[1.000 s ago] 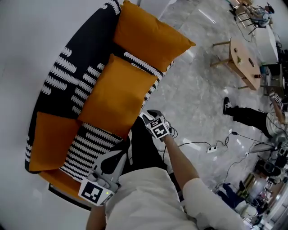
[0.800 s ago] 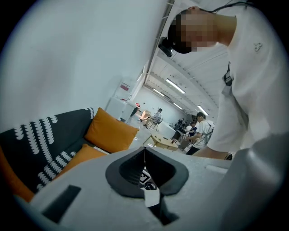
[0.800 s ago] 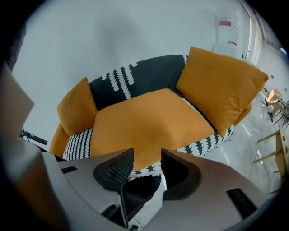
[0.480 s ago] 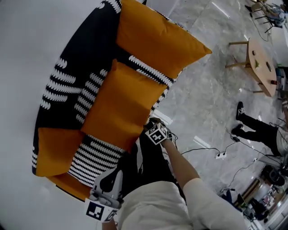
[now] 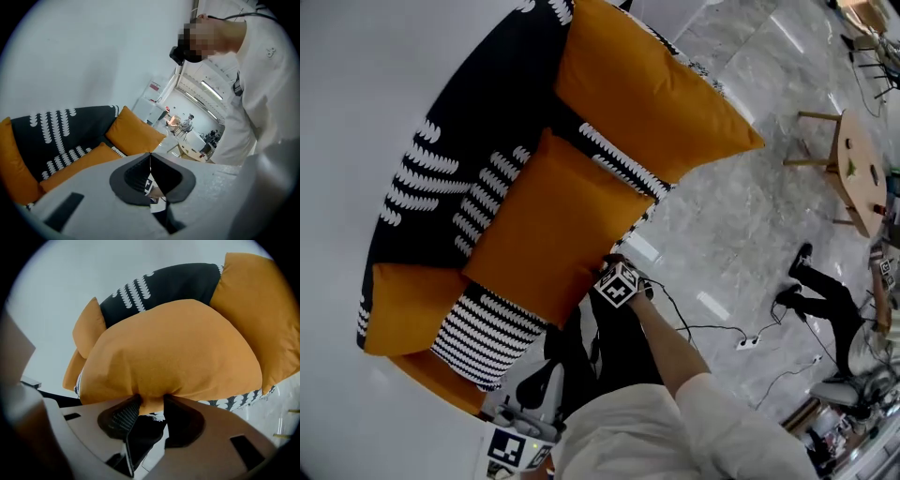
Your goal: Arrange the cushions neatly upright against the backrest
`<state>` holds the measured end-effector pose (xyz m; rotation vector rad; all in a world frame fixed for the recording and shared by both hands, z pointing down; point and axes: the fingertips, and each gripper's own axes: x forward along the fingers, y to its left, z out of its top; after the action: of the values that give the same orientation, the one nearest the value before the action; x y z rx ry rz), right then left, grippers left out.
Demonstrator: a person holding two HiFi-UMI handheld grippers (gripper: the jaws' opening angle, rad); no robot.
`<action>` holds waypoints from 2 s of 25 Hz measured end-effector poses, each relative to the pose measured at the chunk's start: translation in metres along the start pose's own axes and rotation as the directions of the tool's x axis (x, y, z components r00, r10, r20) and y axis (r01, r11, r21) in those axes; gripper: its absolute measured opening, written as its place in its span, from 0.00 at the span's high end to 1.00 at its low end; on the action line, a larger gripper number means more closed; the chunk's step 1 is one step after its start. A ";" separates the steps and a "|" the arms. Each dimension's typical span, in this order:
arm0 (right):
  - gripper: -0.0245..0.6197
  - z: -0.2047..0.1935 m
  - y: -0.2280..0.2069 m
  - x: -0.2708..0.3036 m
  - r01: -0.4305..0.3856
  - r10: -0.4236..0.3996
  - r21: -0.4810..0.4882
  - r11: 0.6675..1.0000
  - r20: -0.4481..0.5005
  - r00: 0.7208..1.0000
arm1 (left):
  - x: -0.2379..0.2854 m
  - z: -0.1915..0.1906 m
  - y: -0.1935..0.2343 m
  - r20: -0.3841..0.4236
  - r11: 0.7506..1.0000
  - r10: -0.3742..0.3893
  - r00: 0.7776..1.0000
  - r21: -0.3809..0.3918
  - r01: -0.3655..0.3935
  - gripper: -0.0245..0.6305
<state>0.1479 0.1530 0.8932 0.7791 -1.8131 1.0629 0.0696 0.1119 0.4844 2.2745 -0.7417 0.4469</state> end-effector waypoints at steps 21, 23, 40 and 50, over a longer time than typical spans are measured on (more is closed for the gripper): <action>0.95 0.067 0.018 -0.081 -0.012 0.013 -0.020 1.000 0.043 0.999 | -0.046 0.034 0.004 0.236 0.988 0.154 0.959 -0.067 -0.142 0.94; 0.95 0.086 0.021 -0.091 -0.001 0.002 -0.018 1.000 0.060 0.998 | -0.059 0.044 0.011 0.273 0.986 0.164 0.948 -0.066 -0.152 0.94; 0.95 0.268 0.083 -0.142 -0.014 -0.035 0.192 0.981 0.251 0.967 | -0.177 0.085 0.051 0.492 0.985 0.169 0.854 -0.051 -0.166 0.94; 0.95 0.346 0.087 -0.169 -0.075 -0.028 0.270 0.960 0.360 0.932 | -0.211 0.092 0.083 0.555 0.958 0.285 0.781 -0.147 -0.246 0.95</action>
<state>0.0212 -0.1040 0.6214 1.1911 -2.0029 1.2747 -0.1364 0.0778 0.3574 2.2550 -1.3707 -0.1657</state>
